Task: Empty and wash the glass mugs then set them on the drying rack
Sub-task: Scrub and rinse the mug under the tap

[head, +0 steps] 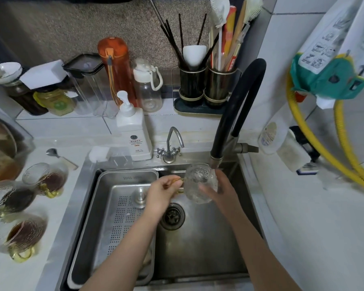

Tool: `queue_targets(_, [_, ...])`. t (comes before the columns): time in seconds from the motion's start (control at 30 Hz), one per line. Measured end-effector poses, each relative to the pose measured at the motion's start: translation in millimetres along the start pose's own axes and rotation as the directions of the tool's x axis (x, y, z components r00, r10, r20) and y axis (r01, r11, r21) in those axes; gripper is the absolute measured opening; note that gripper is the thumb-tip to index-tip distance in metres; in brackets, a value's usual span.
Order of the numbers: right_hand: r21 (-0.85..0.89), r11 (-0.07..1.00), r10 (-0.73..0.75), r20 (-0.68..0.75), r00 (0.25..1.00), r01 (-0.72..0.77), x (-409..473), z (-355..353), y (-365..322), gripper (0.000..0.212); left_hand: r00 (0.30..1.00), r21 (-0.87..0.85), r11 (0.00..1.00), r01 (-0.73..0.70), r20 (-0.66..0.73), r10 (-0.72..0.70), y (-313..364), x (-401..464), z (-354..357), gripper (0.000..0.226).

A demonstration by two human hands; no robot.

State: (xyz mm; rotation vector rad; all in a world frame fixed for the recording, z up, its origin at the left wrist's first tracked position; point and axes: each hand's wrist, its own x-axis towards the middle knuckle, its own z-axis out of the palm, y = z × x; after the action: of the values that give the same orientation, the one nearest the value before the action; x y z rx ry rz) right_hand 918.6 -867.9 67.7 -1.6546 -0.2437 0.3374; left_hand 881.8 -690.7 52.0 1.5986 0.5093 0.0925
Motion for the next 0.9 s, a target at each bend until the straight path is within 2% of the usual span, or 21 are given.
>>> queue_targets(0.13, [0.002,1.0,-0.015,0.002,1.0,0.015,-17.8,7.0,2.4,0.034,1.0,0.007,1.0,0.009,0.01,-0.009,-7.4,-11.4,-4.1,0.013])
queue_targets(0.27, [-0.02,0.998,0.059,-0.001,0.998,-0.059,-10.9,19.4,3.1,0.029,0.998,-0.039,0.999,0.015,-0.056,-0.017,-6.8,-2.6,-18.1,0.014])
queue_targets(0.33, [-0.032,0.996,0.076,-0.042,0.996,-0.077,-5.0,17.1,3.2,0.035,0.999,0.024,0.999,-0.033,-0.036,0.034,-1.7,1.8,-12.7,0.015])
queue_targets(0.43, [0.022,0.994,0.111,-0.077,0.991,-0.11,-3.5,7.5,5.6,0.032,0.998,0.048,0.997,-0.054,0.043,0.052,2.6,-1.9,1.3,0.018])
queue_targets(0.47, [0.04,0.99,0.137,-0.083,0.987,-0.134,-2.8,5.7,6.5,0.037,0.997,0.049,0.998,-0.047,0.055,0.044,2.1,-3.7,3.5,0.018])
queue_targets(0.53, [0.023,0.984,0.181,-0.089,0.98,-0.179,-0.8,4.1,6.4,0.06,0.998,0.056,0.998,-0.029,0.049,0.026,0.2,-5.5,4.1,0.016])
queue_targets(0.57, [0.01,0.981,0.192,-0.075,0.979,-0.191,-0.6,3.4,5.7,0.063,0.999,0.058,0.998,-0.019,0.037,0.017,-0.1,-5.3,4.0,0.015])
queue_targets(0.7, [-0.063,0.988,0.144,0.021,0.989,-0.142,-12.0,-2.4,3.0,0.039,1.0,0.056,0.998,0.007,-0.004,-0.007,7.4,-2.0,10.7,0.012])
queue_targets(0.9, [-0.087,0.988,0.132,0.008,0.991,-0.13,-17.7,-14.2,3.7,0.046,0.999,0.118,0.992,-0.04,0.026,0.037,9.3,-1.9,32.1,0.014])
